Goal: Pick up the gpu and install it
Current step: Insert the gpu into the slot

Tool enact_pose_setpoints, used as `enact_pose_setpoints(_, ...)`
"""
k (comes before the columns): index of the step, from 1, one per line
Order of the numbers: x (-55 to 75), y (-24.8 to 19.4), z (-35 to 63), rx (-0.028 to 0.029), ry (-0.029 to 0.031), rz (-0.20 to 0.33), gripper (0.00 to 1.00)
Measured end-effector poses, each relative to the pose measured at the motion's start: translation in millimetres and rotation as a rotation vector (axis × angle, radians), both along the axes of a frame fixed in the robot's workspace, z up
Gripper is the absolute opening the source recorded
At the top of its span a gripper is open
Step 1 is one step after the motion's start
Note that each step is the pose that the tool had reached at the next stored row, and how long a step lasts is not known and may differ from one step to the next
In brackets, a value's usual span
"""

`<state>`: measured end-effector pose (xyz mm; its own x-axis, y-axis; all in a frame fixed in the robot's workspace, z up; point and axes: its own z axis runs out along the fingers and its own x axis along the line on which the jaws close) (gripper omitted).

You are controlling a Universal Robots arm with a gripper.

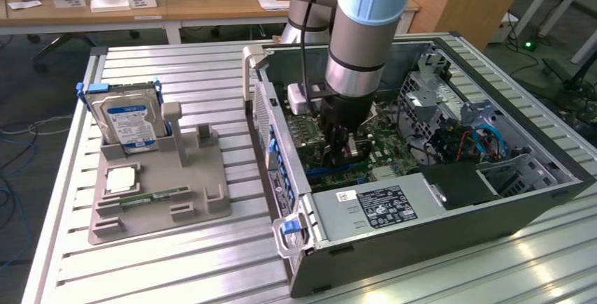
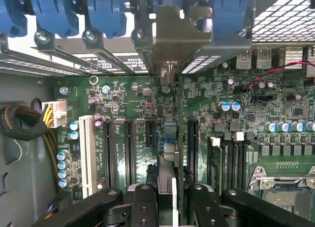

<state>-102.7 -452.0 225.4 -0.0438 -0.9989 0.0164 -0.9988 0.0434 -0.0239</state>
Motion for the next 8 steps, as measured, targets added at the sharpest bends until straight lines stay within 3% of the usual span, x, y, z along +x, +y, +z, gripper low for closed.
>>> enact_pose_setpoints(8,0.0,0.0,-1.1,0.0000,0.0000,0.000,0.28)
